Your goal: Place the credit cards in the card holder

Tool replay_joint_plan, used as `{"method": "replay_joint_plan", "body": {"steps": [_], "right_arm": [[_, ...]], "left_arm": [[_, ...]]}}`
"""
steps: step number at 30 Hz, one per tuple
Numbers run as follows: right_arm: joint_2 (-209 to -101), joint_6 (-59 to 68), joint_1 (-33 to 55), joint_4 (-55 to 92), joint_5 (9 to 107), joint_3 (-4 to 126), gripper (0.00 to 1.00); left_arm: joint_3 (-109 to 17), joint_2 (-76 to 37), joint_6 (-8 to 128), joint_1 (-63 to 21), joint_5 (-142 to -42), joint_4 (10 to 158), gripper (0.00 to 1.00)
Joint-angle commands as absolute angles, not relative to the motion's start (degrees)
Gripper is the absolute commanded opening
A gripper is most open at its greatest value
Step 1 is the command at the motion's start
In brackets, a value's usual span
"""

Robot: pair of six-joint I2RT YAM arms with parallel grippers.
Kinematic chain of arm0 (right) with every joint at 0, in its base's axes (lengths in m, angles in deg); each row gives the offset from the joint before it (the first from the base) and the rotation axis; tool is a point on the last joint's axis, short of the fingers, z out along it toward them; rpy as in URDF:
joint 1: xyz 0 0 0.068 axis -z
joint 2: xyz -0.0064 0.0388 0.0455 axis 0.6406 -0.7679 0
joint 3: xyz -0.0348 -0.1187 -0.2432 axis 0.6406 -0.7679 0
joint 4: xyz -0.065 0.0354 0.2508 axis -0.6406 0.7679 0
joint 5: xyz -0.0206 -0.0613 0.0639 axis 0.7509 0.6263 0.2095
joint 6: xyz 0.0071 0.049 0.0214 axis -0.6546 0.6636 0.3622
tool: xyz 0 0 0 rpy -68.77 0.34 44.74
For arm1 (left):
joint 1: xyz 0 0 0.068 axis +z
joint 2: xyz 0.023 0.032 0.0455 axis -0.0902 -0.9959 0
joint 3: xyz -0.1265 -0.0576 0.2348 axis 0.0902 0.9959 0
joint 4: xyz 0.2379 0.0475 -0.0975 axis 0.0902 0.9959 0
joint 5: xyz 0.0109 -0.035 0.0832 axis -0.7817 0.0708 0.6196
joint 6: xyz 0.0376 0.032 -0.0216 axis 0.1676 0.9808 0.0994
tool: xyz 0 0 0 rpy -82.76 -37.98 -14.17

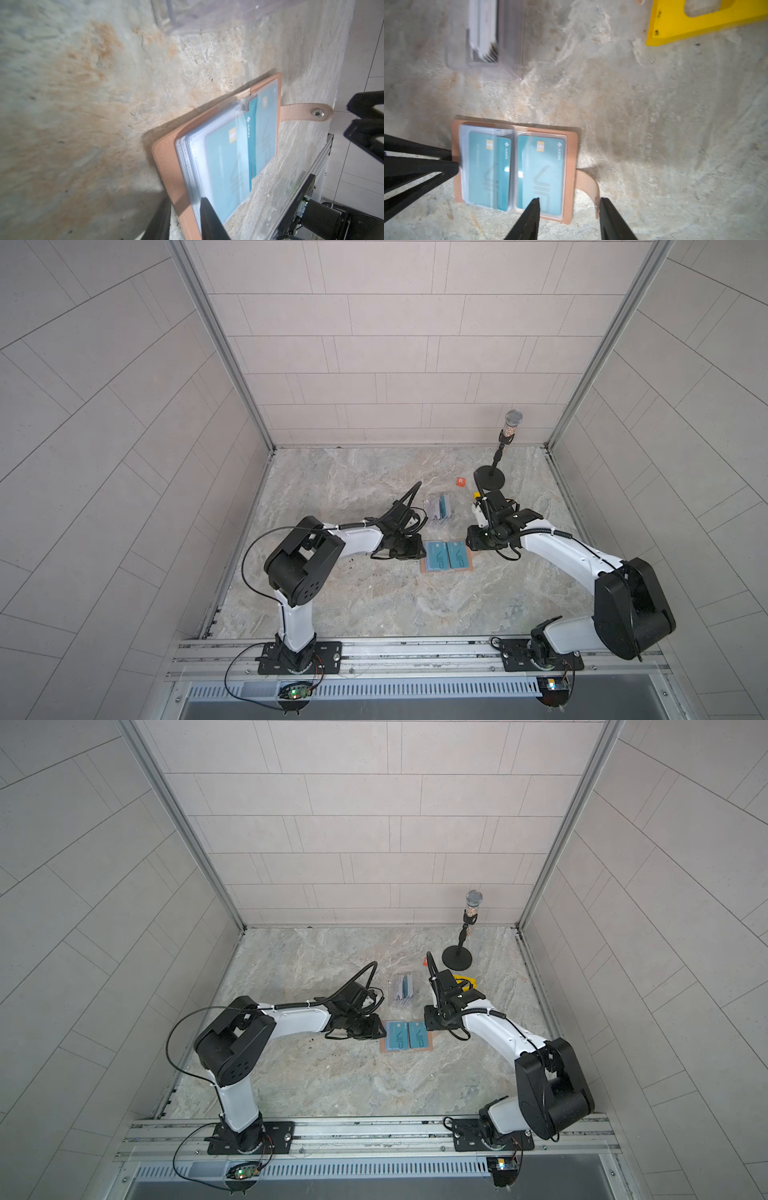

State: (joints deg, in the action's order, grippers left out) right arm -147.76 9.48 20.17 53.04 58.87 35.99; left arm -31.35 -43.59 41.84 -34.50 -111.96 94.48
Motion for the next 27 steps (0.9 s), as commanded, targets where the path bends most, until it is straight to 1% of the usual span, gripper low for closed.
{"method": "replay_joint_plan", "body": {"steps": [1,9,12,13,18,19,24,27], "right_arm": [[-147.99,7.82,21.26,55.85,60.27,36.22,0.51],[-151.99,6.87,22.34,55.39,58.24,36.51,0.51],[-153.2,6.69,22.6,54.95,57.89,36.34,0.46],[-153.52,6.6,22.73,54.75,57.83,36.18,0.44],[-153.76,6.36,22.96,54.16,57.64,35.54,0.23],[-153.51,6.34,22.96,54.1,57.48,35.42,0.2],[-153.13,6.16,22.96,53.92,57.01,34.76,0.09],[-153.38,6.07,22.96,53.6,56.67,34.45,0.06]], "left_arm": [[-29.56,-43.13,42.99,-34.83,-108.7,100.09,0.34],[-27.31,-39.9,42.97,-34.9,-107.16,97.94,0.47],[-26.32,-39.47,42.57,-34.9,-107.6,96.43,0.5],[-25.96,-39.47,42.21,-34.89,-108.22,95.57,0.51],[-24.41,-40.25,39.72,-34.9,-111.13,91.08,0.54],[-24.23,-40.47,39.27,-34.9,-111.64,90.42,0.54],[-24.27,-41.35,37.72,-35.33,-113.39,88.72,0.56],[-24.67,-42.12,36.86,-35.69,-114.39,87.79,0.56]]}}
